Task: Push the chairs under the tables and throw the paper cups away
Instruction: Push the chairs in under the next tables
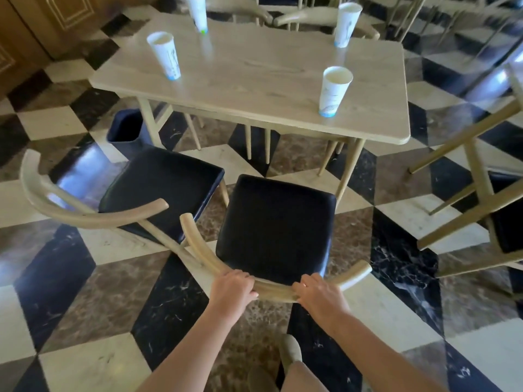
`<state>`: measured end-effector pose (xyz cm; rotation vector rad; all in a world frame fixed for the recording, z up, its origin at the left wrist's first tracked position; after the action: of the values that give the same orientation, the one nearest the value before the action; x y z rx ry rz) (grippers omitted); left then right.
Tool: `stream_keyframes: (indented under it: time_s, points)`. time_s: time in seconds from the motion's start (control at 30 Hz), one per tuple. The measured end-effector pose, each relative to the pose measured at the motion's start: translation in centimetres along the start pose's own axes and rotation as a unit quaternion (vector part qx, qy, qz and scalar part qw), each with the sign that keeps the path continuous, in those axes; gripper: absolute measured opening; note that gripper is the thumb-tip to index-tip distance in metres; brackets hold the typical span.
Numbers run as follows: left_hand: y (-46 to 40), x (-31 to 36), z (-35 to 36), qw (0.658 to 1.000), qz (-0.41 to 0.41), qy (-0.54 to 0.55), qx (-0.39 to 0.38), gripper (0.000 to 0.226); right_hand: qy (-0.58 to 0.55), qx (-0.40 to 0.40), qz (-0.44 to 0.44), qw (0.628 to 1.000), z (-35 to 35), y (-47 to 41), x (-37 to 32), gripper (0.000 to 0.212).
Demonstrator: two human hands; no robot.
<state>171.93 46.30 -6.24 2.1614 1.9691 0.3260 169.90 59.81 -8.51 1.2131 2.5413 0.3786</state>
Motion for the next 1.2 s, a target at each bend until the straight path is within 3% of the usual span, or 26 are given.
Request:
stream_keyframes:
  time_s: [0.17,0.3,0.43,0.77,0.9,1.2]
  points:
    - [-3.1,-1.1,-1.3,1.000,0.005,-0.009,-0.006,0.031,0.010,0.017,0.011,1.000,-1.4,-3.0,1.2,0.039]
    - [-6.1,-2.2,-2.3,1.000,0.007,-0.002,-0.004,0.034,0.019,0.010,0.008,1.000,-2.2,-5.5,2.7,0.033]
    - [-10.0,-3.2,-3.9,1.000,0.012,-0.002,-0.006,0.032,0.018,0.046,0.002,0.999,-3.8,-8.8,4.6,0.048]
    - [-20.7,-2.6,-6.8,0.999,0.025,-0.032,0.002,0.037,0.004,0.080,0.001,0.997,-8.6,-15.7,12.4,0.048]
    - [-23.9,-2.8,-7.8,0.999,0.037,-0.011,0.038,0.033,0.010,0.082,-0.010,0.996,-9.7,-18.0,14.2,0.048]
    - [-29.2,-3.6,-8.0,0.998,0.045,-0.024,0.041,0.034,0.004,0.098,-0.010,0.995,-12.3,-21.3,16.9,0.045]
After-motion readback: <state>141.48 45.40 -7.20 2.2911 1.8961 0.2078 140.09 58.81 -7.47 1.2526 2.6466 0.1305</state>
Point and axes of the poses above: each hand's wrist, its own y-axis away from the middle knuckle, its own z-axis out of the palm, x = y × z, the point moved 10 cm from there along -y, towards the middle knuckle, and after that the axes turned 3 degrees about -y, right-handed, at the moved point
